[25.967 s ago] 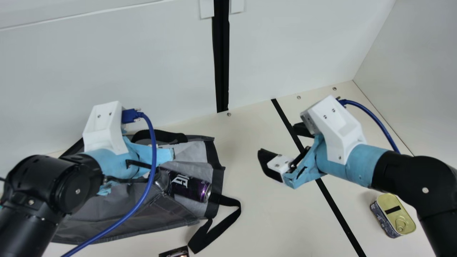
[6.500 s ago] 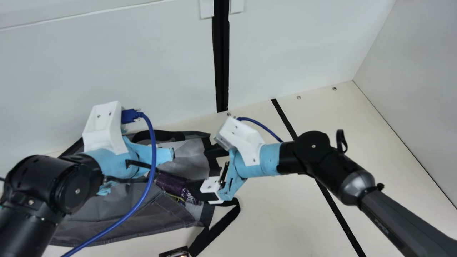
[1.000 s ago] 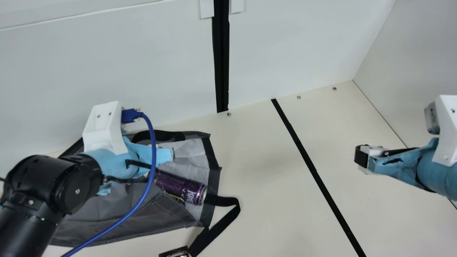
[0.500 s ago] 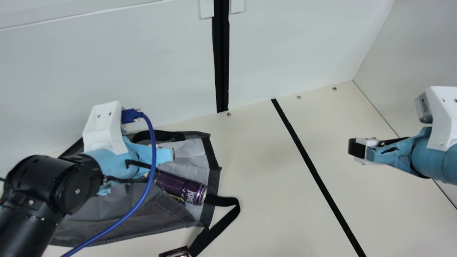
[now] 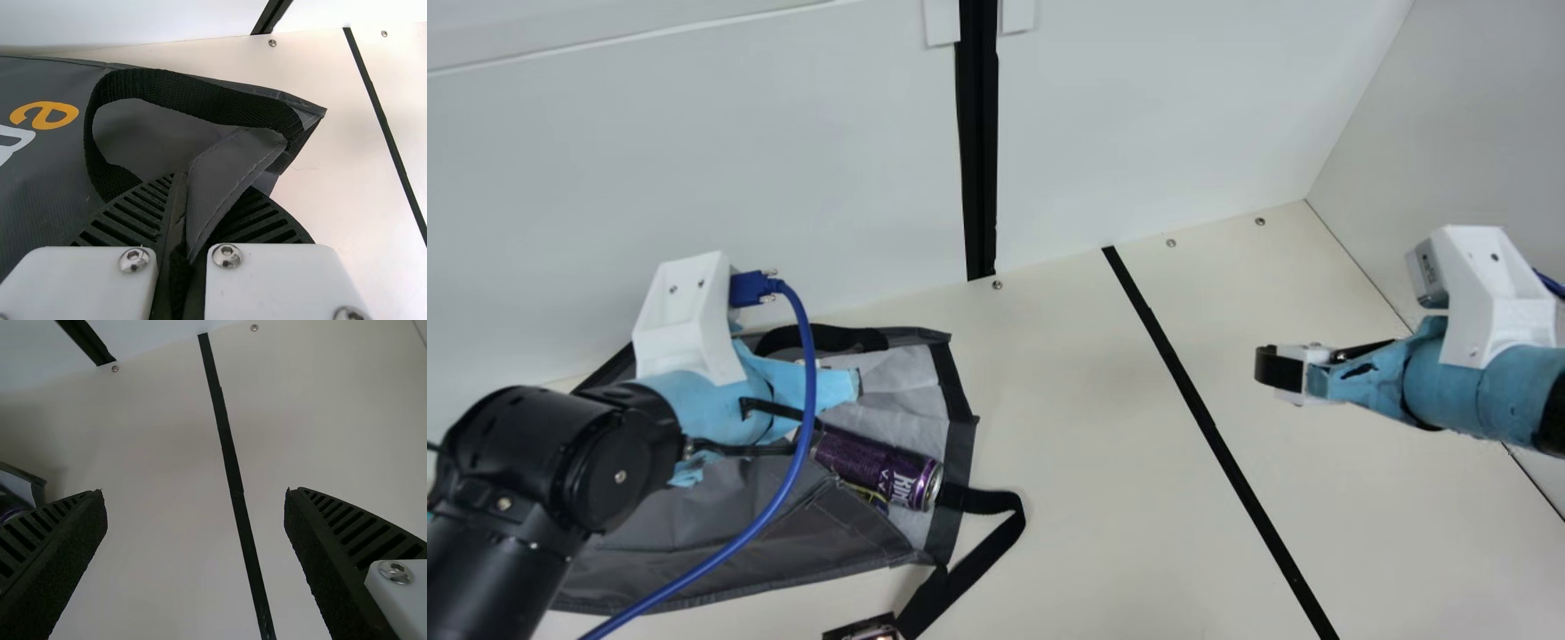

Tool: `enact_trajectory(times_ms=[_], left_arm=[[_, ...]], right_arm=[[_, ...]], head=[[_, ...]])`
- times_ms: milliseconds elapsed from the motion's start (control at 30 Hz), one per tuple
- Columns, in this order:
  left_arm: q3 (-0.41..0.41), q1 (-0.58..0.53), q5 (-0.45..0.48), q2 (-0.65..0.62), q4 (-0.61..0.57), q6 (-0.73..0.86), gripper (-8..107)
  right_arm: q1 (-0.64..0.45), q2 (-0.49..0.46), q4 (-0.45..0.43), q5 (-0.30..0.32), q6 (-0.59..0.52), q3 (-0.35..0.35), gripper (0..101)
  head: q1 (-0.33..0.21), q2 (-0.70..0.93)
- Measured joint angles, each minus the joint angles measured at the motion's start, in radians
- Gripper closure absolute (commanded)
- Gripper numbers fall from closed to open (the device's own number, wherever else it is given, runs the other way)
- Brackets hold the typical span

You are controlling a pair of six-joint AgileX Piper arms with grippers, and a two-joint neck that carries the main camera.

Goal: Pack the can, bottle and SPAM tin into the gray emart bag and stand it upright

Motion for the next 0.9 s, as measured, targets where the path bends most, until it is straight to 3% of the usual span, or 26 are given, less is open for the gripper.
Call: enact_trajectory(times_ms=[900], left_arm=[[0.0,0.0,0.0,0.0,0.0,0.0,107]], right_arm=[[0.123,0.151,0.28,-0.151,-0.27,0.195,6]], head=[[0.0,0.0]])
